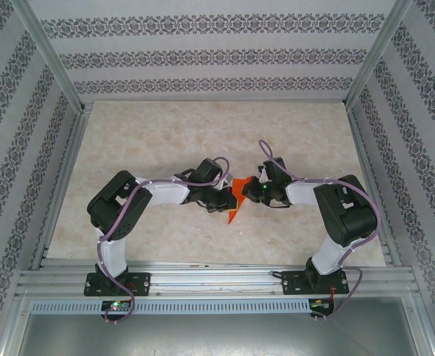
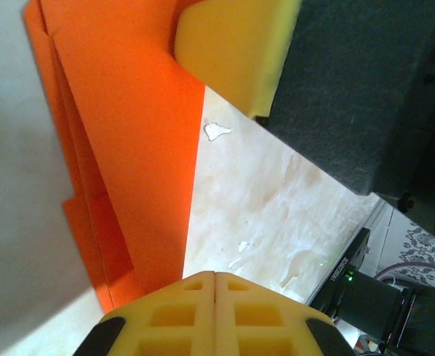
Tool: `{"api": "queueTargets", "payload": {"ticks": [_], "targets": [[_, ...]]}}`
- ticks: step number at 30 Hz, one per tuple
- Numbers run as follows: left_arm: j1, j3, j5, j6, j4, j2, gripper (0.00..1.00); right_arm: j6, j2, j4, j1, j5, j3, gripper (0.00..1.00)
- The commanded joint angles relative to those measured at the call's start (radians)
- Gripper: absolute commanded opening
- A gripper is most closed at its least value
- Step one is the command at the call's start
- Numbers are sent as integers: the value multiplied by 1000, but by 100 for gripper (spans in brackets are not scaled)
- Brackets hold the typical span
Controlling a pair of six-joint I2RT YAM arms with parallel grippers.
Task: Fold a paper plane with a square sheet of paper (fold left side to right side)
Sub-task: Fold the wing for the fifth time at the center of the table.
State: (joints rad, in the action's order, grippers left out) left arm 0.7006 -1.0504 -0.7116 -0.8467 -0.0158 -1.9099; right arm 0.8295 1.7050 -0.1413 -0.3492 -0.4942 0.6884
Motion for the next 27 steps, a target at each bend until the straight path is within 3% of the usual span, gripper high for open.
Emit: {"api": "queueTargets", "payload": {"ticks": [1,19,27], "targets": [[20,22,-24,-25,-31,-19,4,-32,56,111,-6,45,-16,0],[45,68,7,-55,-60,-52,4,-34,44,119,-17,28,14,0],[50,83,67,-35,5,-52,3,-65,-47,81,-11,-36,82,0]]}}
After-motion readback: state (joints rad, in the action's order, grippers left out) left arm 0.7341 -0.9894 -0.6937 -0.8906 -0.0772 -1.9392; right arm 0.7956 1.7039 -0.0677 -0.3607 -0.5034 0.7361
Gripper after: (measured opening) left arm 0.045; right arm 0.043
